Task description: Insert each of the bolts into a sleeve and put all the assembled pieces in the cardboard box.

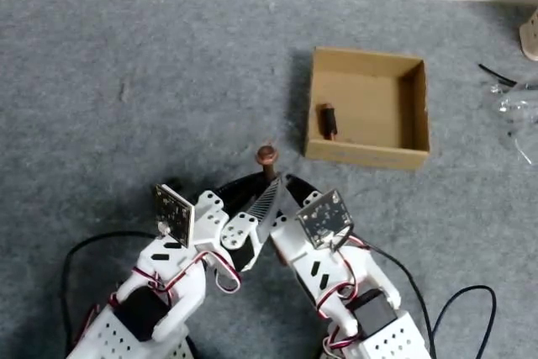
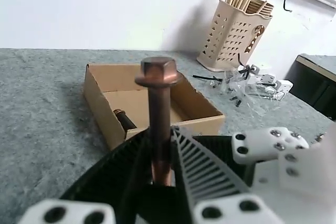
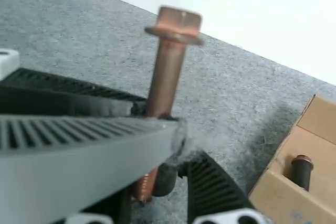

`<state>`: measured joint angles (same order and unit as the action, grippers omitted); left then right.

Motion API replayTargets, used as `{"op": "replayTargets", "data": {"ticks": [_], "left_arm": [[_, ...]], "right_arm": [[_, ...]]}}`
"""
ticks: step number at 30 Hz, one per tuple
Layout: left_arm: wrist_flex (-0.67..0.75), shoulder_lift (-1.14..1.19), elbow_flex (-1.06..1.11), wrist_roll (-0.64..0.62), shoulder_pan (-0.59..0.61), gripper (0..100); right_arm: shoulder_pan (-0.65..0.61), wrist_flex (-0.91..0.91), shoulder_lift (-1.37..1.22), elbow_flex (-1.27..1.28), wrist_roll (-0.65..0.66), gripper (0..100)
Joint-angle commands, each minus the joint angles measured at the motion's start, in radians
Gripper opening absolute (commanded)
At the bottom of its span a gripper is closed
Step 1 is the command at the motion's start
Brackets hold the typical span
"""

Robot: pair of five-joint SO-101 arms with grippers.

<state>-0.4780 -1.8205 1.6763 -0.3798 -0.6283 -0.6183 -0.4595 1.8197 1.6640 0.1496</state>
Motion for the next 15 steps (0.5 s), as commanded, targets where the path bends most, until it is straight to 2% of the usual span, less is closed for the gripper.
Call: {"op": "replayTargets", "data": {"ticks": [1,6,8,12,15], "left_arm": [[-0.008,-0.002,0.015,0.003,0.062,1],[0.025,0.002,0.019,0.002,0.073,4],[0.018,0.005,0.019,-0.002,0.073,11],[-0.041,0.005,0.019,-0.101,0.056,28],[-0.064,0.002,0.019,-0.104,0.024,36]], "right_arm": [[0.068,0.048,0.019,-0.022,-0.018,0.5],[0.073,0.050,0.019,-0.021,-0.017,0.5],[0.073,0.050,0.019,-0.021,-0.017,0.5],[0.073,0.050,0.019,-0.019,-0.017,0.5],[0.073,0.050,0.019,-0.018,-0.017,0.5]]}}
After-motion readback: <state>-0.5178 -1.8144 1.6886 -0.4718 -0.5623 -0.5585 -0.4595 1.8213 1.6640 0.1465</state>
